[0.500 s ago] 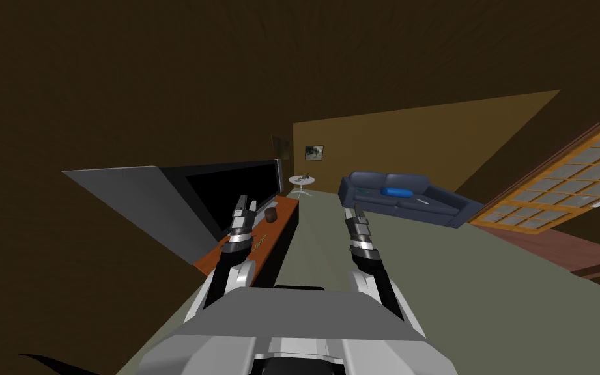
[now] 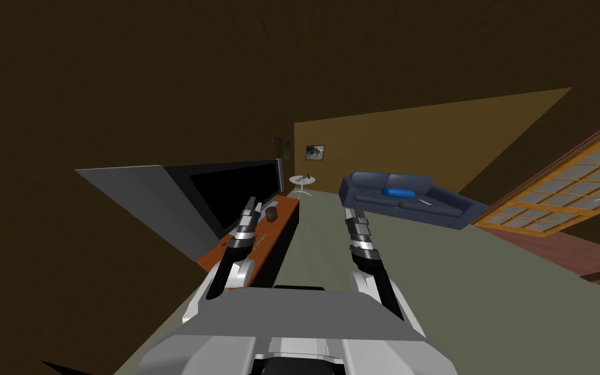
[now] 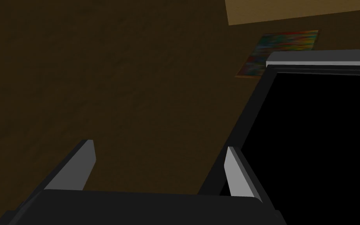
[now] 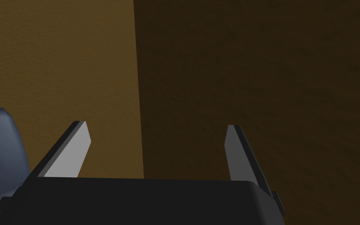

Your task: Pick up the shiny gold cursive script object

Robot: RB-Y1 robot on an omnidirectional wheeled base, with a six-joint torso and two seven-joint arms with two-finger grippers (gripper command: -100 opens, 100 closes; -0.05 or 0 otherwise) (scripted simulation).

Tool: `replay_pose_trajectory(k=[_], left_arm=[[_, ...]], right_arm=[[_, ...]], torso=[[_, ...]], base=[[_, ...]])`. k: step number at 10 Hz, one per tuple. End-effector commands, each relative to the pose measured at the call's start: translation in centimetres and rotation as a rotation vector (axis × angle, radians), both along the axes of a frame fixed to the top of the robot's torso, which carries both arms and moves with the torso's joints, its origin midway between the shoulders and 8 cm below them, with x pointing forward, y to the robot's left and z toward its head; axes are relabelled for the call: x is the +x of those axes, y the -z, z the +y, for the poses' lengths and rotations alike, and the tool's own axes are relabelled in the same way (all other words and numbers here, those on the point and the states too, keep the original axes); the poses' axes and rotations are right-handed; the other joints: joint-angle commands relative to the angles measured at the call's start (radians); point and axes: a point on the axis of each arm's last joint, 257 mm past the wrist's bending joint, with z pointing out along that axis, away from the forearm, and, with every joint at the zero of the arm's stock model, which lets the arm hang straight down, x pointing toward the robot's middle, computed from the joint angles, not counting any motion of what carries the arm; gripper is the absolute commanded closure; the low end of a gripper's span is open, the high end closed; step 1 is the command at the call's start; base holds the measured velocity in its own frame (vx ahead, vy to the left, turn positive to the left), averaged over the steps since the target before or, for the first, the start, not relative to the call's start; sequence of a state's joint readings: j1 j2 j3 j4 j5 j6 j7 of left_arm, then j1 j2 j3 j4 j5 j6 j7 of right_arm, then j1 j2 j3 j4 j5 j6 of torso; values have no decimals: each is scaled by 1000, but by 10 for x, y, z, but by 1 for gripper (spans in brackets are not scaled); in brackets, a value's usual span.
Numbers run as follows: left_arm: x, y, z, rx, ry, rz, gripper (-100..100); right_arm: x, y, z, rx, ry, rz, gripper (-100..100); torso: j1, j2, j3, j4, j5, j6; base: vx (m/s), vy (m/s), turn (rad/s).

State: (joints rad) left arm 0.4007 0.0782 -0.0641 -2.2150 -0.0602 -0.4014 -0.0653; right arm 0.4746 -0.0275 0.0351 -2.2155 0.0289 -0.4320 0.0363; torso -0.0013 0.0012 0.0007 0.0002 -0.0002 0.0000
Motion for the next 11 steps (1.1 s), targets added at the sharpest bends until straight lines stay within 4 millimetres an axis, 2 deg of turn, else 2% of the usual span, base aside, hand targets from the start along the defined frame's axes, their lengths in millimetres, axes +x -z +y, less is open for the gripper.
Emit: replay_pose_trajectory(k=[1, 3, 4, 6, 7, 9, 10, 11], left_arm=[[16, 17, 3, 13, 10, 52, -100], [39, 41, 7, 14, 15, 126, -100], [40, 41, 7, 14, 15, 128, -100], [64, 64, 12, 4, 15, 200, -100], [65, 70, 13, 4, 14, 214, -100], [89, 90, 18, -13, 13, 285, -100], [92, 101, 20, -14, 9, 311, -100], [105, 117, 24, -25, 6, 361, -100]], right_arm=[[0, 0, 0, 0, 0, 0, 0], [0, 0, 0, 0, 0, 0, 0], [0, 0, 0, 0, 0, 0, 0], [0, 0, 0, 0, 0, 0, 0], [0, 0, 0, 0, 0, 0, 0], [0, 0, 0, 0, 0, 0, 0], [0, 0, 0, 0, 0, 0, 0], [0, 0, 0, 0, 0, 0, 0]], torso=[[0, 0, 0, 0, 0, 0], [-1, 0, 0, 0, 0, 0], [-1, 1, 0, 0, 0, 0], [0, 0, 0, 0, 0, 0], [-1, 0, 0, 0, 0, 0], [0, -1, 0, 0, 0, 0], [-1, 0, 0, 0, 0, 0], [0, -1, 0, 0, 0, 0]], base=[[-25, -34, 36], [-38, -40, 43], [-24, -28, 15], [-22, -28, 42], [-18, -26, 15], [-21, -28, 39], [-16, -23, 16], [-11, -23, 30]])
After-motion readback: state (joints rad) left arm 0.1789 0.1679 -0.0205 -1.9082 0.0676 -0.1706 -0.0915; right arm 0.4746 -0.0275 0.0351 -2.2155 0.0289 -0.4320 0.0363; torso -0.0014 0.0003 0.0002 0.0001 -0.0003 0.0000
